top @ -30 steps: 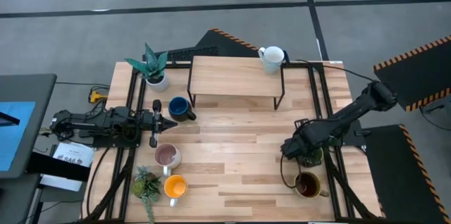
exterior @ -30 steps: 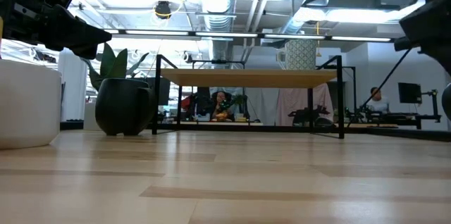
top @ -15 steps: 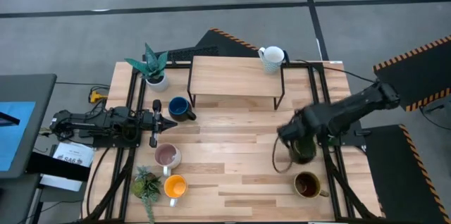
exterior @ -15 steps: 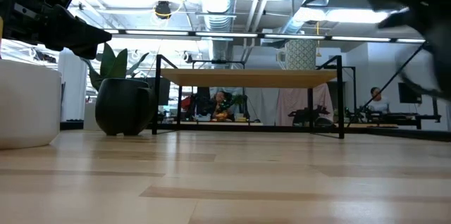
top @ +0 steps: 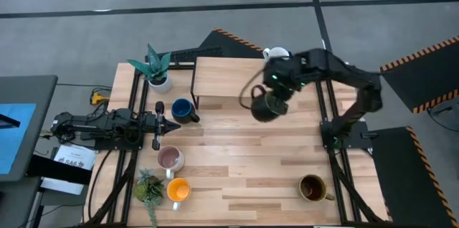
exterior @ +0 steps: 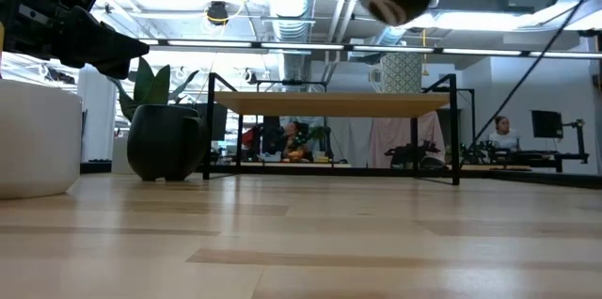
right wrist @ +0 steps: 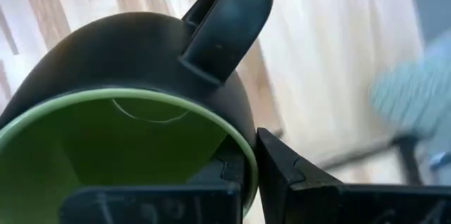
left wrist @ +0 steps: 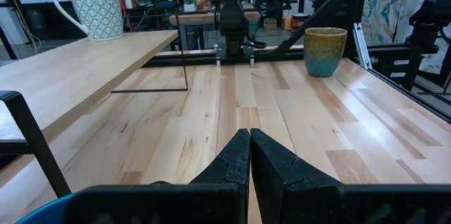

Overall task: Place coffee mugs
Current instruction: Put the black-green interior mug on the shelf

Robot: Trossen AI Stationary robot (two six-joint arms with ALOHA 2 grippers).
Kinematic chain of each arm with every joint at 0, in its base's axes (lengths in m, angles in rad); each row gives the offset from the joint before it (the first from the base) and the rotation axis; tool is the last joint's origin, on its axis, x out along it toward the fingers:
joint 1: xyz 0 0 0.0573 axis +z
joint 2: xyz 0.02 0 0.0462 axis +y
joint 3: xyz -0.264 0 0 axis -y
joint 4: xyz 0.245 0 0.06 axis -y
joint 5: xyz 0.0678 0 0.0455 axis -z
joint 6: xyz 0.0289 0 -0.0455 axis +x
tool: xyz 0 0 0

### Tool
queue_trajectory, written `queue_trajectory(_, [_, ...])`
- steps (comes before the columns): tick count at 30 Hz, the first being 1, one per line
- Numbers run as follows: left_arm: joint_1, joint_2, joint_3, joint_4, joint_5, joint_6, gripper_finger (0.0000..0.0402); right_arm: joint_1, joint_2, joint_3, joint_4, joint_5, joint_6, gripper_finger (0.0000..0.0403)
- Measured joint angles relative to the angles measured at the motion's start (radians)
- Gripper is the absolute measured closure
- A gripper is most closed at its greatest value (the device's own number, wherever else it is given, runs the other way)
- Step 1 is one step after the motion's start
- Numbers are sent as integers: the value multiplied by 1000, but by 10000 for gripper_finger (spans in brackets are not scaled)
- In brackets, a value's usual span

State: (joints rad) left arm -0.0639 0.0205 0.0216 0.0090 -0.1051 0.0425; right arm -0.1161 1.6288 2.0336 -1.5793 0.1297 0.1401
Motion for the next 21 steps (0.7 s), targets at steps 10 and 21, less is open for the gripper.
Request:
queue_trajectory(10, [-1,1,0,0,0,0,401,-154,196,151,10,65,-190,366])
queue_trajectory(21, [-1,1,0,0,1,0,401,-228,83,101,10,86,-295,366])
